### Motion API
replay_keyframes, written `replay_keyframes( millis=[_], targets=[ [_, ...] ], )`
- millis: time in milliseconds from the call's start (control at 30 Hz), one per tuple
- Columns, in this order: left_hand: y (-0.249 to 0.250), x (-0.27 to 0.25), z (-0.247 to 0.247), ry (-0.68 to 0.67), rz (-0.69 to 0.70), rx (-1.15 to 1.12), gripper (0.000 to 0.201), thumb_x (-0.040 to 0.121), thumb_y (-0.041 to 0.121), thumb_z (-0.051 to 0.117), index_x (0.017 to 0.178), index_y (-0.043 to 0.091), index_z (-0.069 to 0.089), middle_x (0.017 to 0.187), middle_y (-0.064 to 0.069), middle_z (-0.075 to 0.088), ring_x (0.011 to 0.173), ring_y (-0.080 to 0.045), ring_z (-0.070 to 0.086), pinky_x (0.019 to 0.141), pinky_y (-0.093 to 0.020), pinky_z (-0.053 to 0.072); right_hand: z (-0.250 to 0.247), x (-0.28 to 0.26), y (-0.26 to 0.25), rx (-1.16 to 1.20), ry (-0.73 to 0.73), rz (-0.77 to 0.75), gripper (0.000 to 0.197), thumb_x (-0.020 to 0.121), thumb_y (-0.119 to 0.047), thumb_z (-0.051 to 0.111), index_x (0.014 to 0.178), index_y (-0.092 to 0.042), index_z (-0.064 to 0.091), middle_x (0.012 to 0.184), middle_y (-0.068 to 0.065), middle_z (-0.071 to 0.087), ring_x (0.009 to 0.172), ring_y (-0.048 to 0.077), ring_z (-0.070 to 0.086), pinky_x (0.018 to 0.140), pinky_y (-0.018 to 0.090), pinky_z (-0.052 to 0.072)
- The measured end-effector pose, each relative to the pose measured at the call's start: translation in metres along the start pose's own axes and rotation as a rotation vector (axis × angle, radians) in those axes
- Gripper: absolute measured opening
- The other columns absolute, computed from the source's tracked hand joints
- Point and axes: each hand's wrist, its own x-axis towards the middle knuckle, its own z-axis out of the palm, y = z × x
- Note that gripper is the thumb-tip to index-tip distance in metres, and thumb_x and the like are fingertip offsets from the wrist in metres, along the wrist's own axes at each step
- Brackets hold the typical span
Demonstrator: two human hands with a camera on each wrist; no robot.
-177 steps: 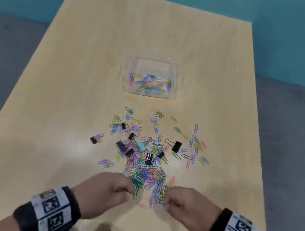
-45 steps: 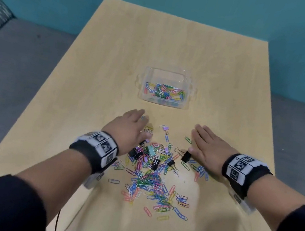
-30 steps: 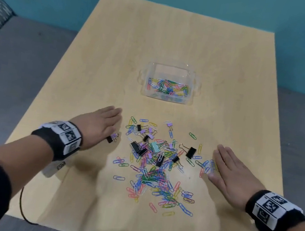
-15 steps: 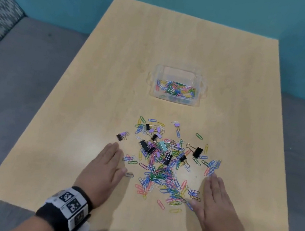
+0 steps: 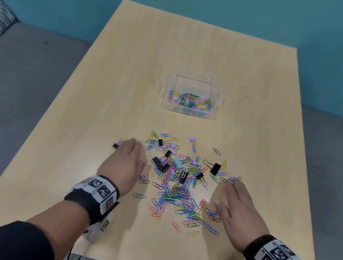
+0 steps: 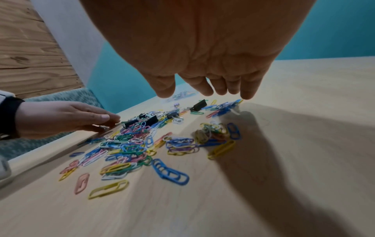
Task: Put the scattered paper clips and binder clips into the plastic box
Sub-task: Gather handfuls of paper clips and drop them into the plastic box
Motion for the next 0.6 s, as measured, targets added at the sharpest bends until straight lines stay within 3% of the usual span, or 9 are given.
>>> replay_keyframes(
  millis=[67,200,333,500,600],
  targets=[
    [-0.002,0.01,-0.004,0.0,0.002,-0.003,0.054,0.099,0.026,0.037,0.146,0.002,0.026,0.153,-0.014,0.025,0.14,-0.026,0.023,0.114,-0.033,0.021,0.0,-0.002,0.001,0.008,-0.006,0.005,0.066,0.098,-0.047,0.03,0.15,-0.009,0.016,0.159,0.007,0.006,0.146,0.014,-0.004,0.117,0.025,0.002],
    [-0.003,0.035,-0.004,-0.076,0.2,0.097,0.055,0.097,0.015,0.038,0.148,0.005,0.02,0.157,-0.012,0.015,0.144,-0.026,0.016,0.117,-0.033,0.017,0.003,-0.008,0.001,0.019,-0.023,0.008,0.064,0.098,-0.045,0.032,0.15,-0.011,0.014,0.16,0.006,0.006,0.146,0.015,-0.002,0.114,0.021,-0.002],
    [-0.006,0.056,-0.003,-0.179,0.309,0.24,0.057,0.097,0.013,0.035,0.149,0.006,0.013,0.158,-0.011,0.009,0.145,-0.024,0.01,0.117,-0.036,0.016,0.005,-0.011,0.004,0.036,-0.027,0.019,0.066,0.098,-0.046,0.033,0.151,-0.012,0.013,0.16,0.004,0.005,0.146,0.015,-0.002,0.114,0.021,-0.001],
    [-0.013,0.043,-0.001,-0.197,0.346,0.286,0.055,0.098,0.022,0.038,0.147,0.002,0.022,0.156,-0.014,0.019,0.144,-0.027,0.018,0.116,-0.038,0.022,0.005,-0.012,0.011,0.038,-0.022,0.033,0.068,0.098,-0.046,0.034,0.151,-0.01,0.01,0.16,0.005,0.006,0.146,0.015,-0.002,0.111,0.018,-0.005],
    [-0.015,0.029,-0.005,-0.154,0.42,0.368,0.052,0.091,0.02,0.055,0.137,-0.003,0.042,0.144,-0.02,0.042,0.133,-0.033,0.04,0.108,-0.041,0.035,0.005,-0.013,0.014,0.051,-0.033,0.045,0.068,0.098,-0.046,0.034,0.151,-0.009,0.011,0.16,0.006,0.006,0.146,0.015,-0.002,0.111,0.017,-0.004]
  ],
)
